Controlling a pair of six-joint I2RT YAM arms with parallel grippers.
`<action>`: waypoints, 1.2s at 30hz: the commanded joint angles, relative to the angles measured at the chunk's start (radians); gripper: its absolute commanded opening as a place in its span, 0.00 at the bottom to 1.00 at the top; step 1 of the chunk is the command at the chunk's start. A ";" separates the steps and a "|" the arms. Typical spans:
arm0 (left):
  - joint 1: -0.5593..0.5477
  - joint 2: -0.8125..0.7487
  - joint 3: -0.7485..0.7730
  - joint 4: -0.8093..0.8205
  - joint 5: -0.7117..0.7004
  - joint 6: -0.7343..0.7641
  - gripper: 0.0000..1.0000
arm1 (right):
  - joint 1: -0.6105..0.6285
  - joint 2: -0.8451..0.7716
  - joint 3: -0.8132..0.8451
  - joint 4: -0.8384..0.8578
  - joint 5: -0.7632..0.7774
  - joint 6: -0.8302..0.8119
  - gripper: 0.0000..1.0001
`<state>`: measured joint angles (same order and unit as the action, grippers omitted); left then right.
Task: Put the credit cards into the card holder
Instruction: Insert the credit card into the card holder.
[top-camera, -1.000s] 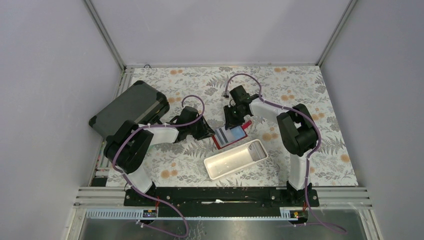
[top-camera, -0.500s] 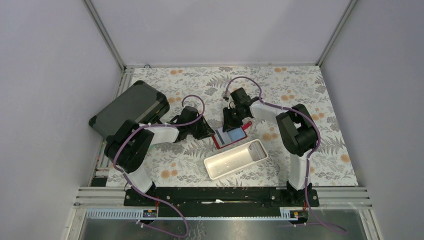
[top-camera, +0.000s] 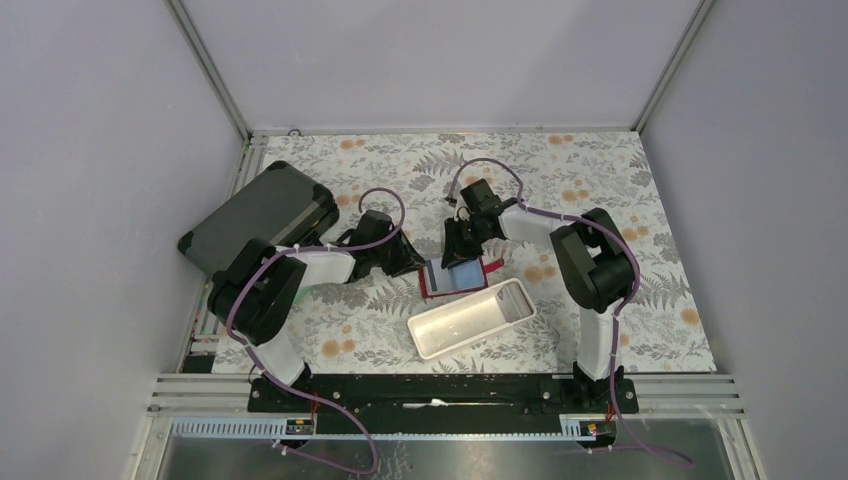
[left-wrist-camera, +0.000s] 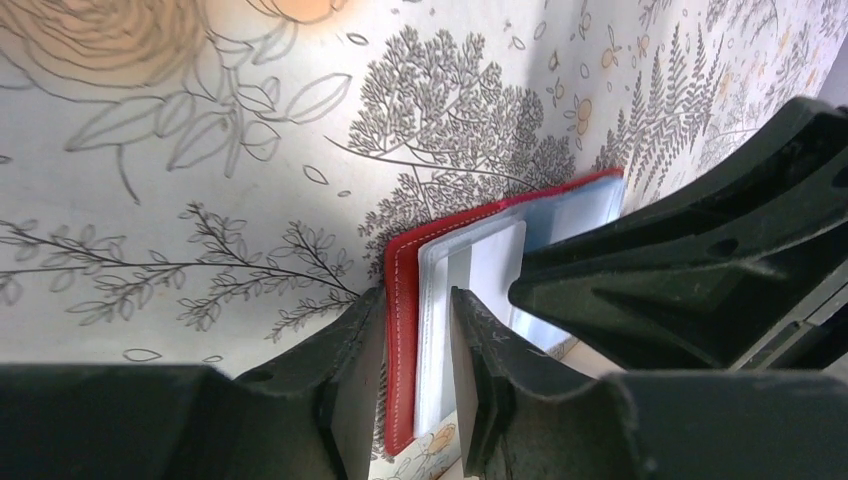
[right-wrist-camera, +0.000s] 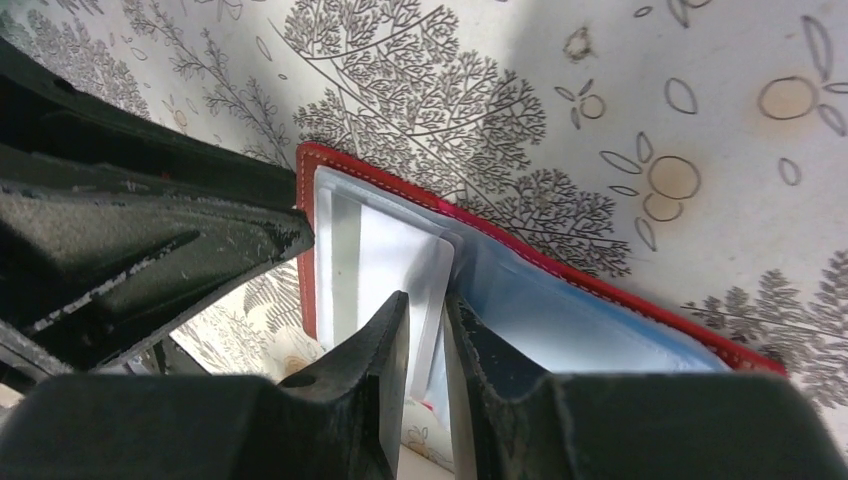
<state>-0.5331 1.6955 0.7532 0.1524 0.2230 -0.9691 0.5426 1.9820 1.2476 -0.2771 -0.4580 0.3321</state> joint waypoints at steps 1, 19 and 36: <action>0.025 -0.024 -0.004 0.062 -0.012 0.000 0.32 | 0.036 -0.006 -0.007 0.047 -0.055 0.054 0.26; 0.183 -0.174 -0.111 -0.016 -0.074 0.082 0.32 | 0.168 0.091 0.122 0.176 0.005 0.217 0.27; 0.200 -0.551 -0.054 -0.377 -0.194 0.249 0.66 | 0.167 -0.274 0.065 -0.131 0.335 -0.011 0.65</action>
<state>-0.3447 1.2682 0.6205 -0.0845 0.0986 -0.8062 0.7052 1.9026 1.3354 -0.2668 -0.3027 0.4446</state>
